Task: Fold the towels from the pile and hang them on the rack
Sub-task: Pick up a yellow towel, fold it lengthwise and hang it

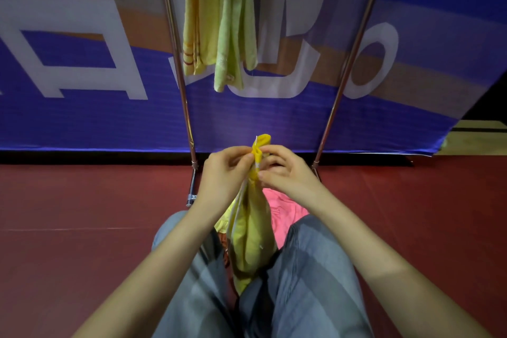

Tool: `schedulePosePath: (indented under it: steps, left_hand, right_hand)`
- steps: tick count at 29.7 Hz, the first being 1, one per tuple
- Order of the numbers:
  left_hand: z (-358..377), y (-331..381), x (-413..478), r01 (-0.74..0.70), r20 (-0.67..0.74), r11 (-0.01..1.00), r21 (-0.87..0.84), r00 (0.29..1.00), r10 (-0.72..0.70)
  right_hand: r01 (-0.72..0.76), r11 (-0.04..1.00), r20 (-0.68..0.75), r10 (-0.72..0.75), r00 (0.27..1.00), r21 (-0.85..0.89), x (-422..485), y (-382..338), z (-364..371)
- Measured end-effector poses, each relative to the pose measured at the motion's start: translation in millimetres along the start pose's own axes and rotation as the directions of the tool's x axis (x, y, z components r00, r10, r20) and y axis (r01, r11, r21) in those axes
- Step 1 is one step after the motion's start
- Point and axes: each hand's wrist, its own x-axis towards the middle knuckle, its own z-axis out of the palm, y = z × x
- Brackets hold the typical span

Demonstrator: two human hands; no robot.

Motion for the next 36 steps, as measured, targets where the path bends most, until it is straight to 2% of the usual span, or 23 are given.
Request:
schedulePosePath:
  steps: [4, 11, 14, 18, 22, 24, 28, 30, 33, 34, 36]
  left_hand:
    - [0, 3, 2, -0.020, 0.019, 0.999, 0.043, 1.000, 0.019]
    - [-15, 14, 10, -0.176, 0.128, 0.960, 0.217, 0.980, 0.151]
    - [-22, 22, 18, -0.267, 0.183, 0.922, 0.280, 0.958, 0.222]
    - [-28, 32, 24, -0.370, 0.269, 0.885, 0.281, 0.916, 0.298]
    - [-32, 40, 31, -0.425, 0.321, 0.867, 0.259, 0.885, 0.338]
    - [-33, 42, 34, -0.450, 0.343, 0.851, 0.270, 0.871, 0.352]
    - [-28, 31, 36, -0.417, 0.324, 0.851, 0.320, 0.892, 0.315]
    - [-27, 29, 38, -0.399, 0.307, 0.849, 0.347, 0.903, 0.299]
    - [-37, 52, 48, -0.476, 0.227, 0.815, 0.331, 0.878, 0.421]
    - [-44, 68, 51, -0.520, 0.179, 0.799, 0.300, 0.854, 0.489]
    - [-62, 102, 55, -0.624, 0.097, 0.741, 0.248, 0.777, 0.622]
  right_hand:
    - [0.024, 0.998, 0.026, -0.022, 0.999, -0.052, 0, 0, 1]
    - [0.109, 0.979, 0.083, -0.096, 0.992, -0.171, 3, -12, -14]
    - [0.158, 0.937, 0.080, -0.140, 0.987, -0.313, 9, -26, -30]
    - [0.195, 0.861, 0.131, -0.151, 0.980, -0.469, 14, -45, -47]
    - [0.162, 0.801, 0.120, -0.113, 0.986, -0.577, 20, -56, -57]
    - [0.146, 0.744, 0.133, -0.078, 0.988, -0.652, 24, -59, -61]
    - [0.186, 0.513, 0.174, -0.072, 0.982, -0.838, 30, -54, -63]
    - [0.222, 0.509, 0.180, -0.131, 0.975, -0.832, 35, -50, -61]
    - [0.317, 0.696, 0.122, -0.315, 0.941, -0.645, 40, -76, -60]
    - [0.394, 0.730, 0.102, -0.412, 0.906, -0.558, 38, -92, -61]
    - [0.568, 0.713, 0.070, -0.596, 0.800, -0.411, 28, -129, -61]
